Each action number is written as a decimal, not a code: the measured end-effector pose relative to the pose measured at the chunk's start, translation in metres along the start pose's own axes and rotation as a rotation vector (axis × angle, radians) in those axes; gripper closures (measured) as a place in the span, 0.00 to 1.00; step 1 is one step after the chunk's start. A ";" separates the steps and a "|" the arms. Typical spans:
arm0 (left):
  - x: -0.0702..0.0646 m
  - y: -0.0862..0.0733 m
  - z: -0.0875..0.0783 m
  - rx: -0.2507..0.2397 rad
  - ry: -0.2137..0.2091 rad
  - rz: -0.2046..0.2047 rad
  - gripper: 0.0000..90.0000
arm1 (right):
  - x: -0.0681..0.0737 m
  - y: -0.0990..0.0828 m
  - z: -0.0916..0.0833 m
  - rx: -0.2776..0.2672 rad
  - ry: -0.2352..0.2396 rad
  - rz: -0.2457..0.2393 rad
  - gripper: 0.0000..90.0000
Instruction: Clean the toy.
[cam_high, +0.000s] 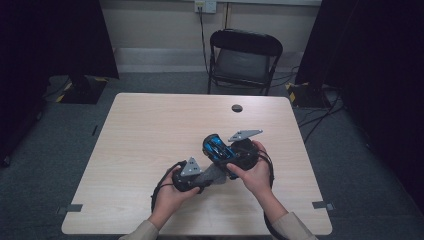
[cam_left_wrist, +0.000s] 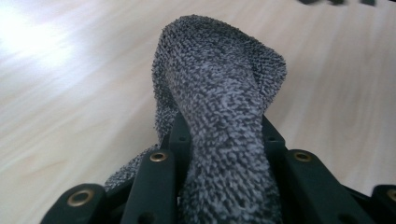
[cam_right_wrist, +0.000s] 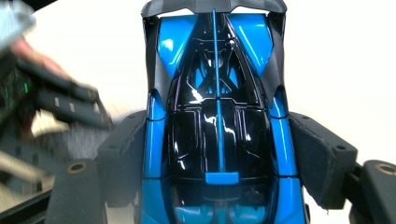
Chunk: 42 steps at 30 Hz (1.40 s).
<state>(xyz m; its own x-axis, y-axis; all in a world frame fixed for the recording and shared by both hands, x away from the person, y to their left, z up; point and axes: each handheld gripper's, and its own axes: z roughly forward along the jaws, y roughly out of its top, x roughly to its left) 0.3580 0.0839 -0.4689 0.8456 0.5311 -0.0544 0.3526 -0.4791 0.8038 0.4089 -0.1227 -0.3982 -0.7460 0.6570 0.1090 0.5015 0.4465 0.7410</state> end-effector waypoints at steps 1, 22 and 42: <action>-0.003 0.000 0.002 0.004 -0.002 0.016 0.75 | 0.000 0.001 0.001 0.002 0.000 -0.001 0.29; -0.015 0.007 0.011 -0.048 -0.086 -0.009 0.75 | 0.004 -0.002 0.013 0.016 -0.016 -0.002 0.29; 0.005 0.006 -0.001 -0.050 -0.020 -0.050 0.75 | 0.008 -0.008 0.013 0.024 0.009 -0.007 0.29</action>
<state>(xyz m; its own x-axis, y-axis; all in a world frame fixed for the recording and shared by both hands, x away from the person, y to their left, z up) 0.3638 0.0842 -0.4637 0.8354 0.5391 -0.1067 0.3747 -0.4167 0.8283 0.4042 -0.1135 -0.4120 -0.7533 0.6485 0.1098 0.5067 0.4656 0.7256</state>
